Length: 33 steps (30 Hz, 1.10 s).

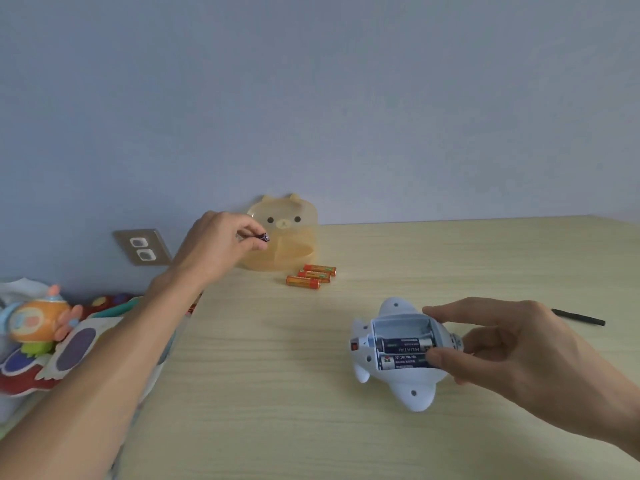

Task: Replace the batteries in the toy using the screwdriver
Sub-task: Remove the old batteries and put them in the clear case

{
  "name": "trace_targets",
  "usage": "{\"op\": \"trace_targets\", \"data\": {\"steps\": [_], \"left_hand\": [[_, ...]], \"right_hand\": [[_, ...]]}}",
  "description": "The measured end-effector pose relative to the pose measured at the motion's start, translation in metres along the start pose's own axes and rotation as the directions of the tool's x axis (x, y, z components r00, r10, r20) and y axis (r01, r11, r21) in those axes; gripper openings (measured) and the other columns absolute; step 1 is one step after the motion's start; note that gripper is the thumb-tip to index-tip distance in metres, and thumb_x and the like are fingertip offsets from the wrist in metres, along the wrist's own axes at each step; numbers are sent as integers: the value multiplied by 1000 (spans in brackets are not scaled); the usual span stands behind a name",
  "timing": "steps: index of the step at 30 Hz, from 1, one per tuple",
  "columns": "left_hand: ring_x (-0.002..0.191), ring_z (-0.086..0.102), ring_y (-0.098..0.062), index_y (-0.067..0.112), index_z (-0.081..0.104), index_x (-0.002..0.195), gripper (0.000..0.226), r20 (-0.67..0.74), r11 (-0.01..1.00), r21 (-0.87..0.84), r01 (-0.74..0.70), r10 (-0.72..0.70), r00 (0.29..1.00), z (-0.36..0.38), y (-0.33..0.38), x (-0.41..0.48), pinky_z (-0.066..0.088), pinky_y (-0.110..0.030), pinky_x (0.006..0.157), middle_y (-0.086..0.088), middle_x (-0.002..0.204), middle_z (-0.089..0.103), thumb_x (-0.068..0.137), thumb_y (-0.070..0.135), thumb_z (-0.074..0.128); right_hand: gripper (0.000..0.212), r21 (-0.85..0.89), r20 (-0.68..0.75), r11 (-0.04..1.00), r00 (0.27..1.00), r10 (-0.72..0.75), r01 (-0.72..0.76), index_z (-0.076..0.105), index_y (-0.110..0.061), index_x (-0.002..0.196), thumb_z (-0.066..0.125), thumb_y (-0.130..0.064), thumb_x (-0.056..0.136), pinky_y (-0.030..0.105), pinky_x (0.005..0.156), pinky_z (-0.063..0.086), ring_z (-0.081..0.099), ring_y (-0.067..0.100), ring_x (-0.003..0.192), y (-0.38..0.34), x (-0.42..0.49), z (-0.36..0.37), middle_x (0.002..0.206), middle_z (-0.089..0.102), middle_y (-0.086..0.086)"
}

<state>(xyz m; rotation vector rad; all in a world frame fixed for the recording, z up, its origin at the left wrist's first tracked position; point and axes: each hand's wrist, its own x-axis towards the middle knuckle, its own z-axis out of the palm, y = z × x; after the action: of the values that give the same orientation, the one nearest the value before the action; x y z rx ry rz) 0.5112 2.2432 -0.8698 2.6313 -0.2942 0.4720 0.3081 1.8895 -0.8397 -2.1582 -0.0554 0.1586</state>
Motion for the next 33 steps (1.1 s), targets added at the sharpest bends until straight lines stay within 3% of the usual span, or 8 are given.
{"op": "trace_targets", "data": {"steps": [4,7,16,20,23,25,29,33], "left_hand": [[95,64,-18,40,84,99,15,22,998,65,13,-15,1000,22,-21,6,49,-34,82,0,99,74,84,39,86],[98,60,-15,42,83,102,19,51,996,85,-18,14,999,27,-30,9,47,-33,82,2,98,77,82,44,86],[100,60,-16,51,73,97,20,-22,993,84,-84,86,996,-3,-3,-5,54,-41,88,5,99,77,84,40,84],[87,62,0,32,83,103,30,80,944,-285,-168,198,977,-17,65,-53,47,-17,81,14,90,76,75,42,90],[109,68,-6,39,72,128,76,395,879,-462,-120,325,859,-10,107,-97,51,-14,89,26,122,73,59,62,94],[116,68,-5,44,61,139,94,448,868,-483,-117,359,819,4,117,-114,52,-17,97,29,130,70,54,60,96],[120,70,-1,48,58,141,89,409,822,-568,-29,313,857,17,117,-120,53,-24,106,25,130,73,61,47,97],[116,74,-5,41,64,135,75,417,748,-660,69,288,862,16,120,-124,57,-25,102,19,126,76,68,28,95]], "right_hand": [[45,-5,-6,1000,1000,-5,5,73,-51,109,78,-61,65,39,73,61,77,24,71,2,1,-1,75,81,-3],[39,-28,-3,1000,1000,-5,5,72,-48,111,83,-50,74,29,59,55,75,26,70,1,0,-1,74,81,-3],[43,-33,12,999,1000,-25,25,71,-43,119,84,-46,78,15,55,47,71,20,65,9,4,-2,71,81,-4],[43,-29,22,999,999,-30,30,70,-43,120,83,-46,79,15,59,49,72,17,65,12,4,-1,70,80,-5],[44,-26,22,999,999,-25,26,70,-42,121,83,-46,79,10,56,44,67,6,57,11,4,0,69,80,-7],[43,-38,26,999,999,-37,38,70,-42,119,82,-49,78,9,54,44,69,8,58,10,5,1,69,80,-7],[41,-54,33,995,996,-82,84,72,-43,109,81,-56,72,15,56,50,74,15,65,11,4,1,72,80,-9],[46,-228,36,945,972,-232,234,72,-37,114,83,-55,73,10,68,53,71,-8,84,12,6,-4,98,71,-37]]}}
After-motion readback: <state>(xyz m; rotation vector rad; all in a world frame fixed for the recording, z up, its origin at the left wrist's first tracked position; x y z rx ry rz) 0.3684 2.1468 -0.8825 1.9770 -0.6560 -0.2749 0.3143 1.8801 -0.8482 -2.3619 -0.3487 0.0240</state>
